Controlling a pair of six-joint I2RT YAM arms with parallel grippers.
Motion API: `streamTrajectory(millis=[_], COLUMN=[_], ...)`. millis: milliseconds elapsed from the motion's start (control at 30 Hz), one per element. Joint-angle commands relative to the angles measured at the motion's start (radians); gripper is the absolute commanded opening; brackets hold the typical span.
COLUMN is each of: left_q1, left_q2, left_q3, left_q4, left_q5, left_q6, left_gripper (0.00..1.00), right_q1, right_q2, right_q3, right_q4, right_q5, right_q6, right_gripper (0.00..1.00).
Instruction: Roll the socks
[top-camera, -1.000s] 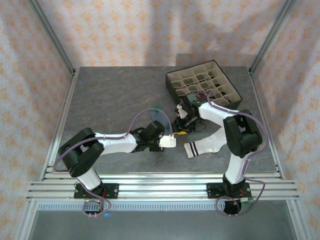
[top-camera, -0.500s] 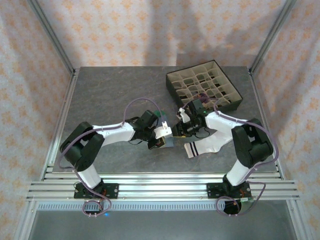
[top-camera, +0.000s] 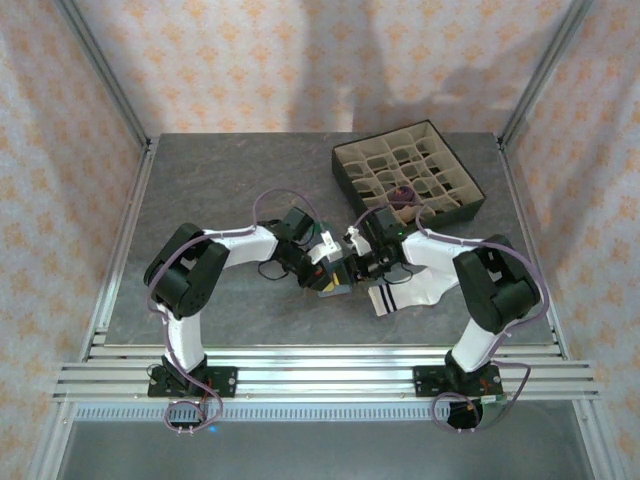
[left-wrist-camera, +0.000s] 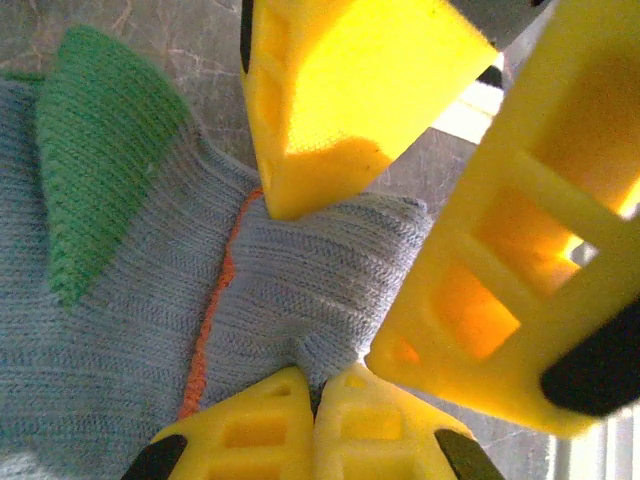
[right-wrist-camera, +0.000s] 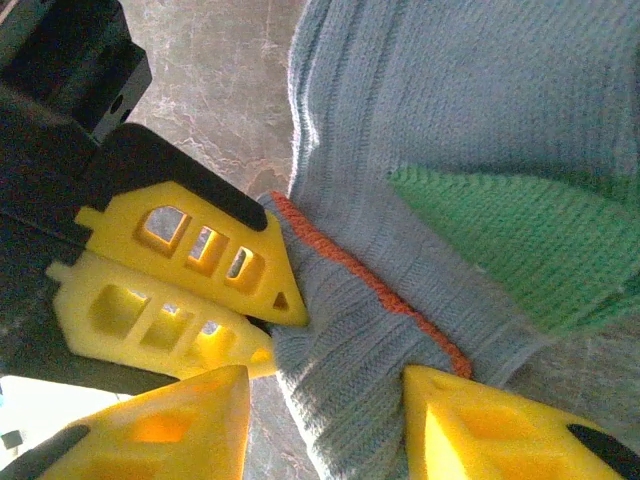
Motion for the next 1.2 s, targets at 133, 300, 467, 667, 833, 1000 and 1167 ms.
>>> streamTrajectory(millis=[133,300,467,667,833,1000,1167], left_q1=[0.036,0.036,0.034,-0.017,-0.248,-0.350,-0.378], left_q2=[0.050,0.011,-0.181,-0.465,-0.617,-0.553,-0.435], left_q3=[-0.033,-0.093,-0.241,-0.426,-0.538,-0.529,-0.481], left_q4=[0.055,0.137,0.303,0.441,0.569,0.634,0.641], left_q5=[0.020,-0.031,-0.127,-0.321,-0.760,-0.966,-0.986], left_q6=[-0.109,-0.116,-0.097,0.052,0.297,0.422,0.469], left_gripper=[0.00,0.06,0.23,0.30,0.40,0.39,0.40], right_q1=[0.025,0.033,0.032,0.032,0.031,0.032,0.028], right_q2=[0.042,0.116,0.194,0.218,0.240,0.257,0.261], right_q3=[-0.008,0.073,0.157,0.196,0.228,0.248,0.255], right_q4=[-0.009,-0.115,-0.228,-0.299,-0.341,-0.362,-0.373], right_q5=[0.076,0.230,0.321,0.355,0.357,0.342,0.331], right_q6=[-0.050,0.011,0.069,0.089,0.085,0.079,0.075], right_gripper=[0.42,0.21,0.06,0.03,0.03,0.03,0.03])
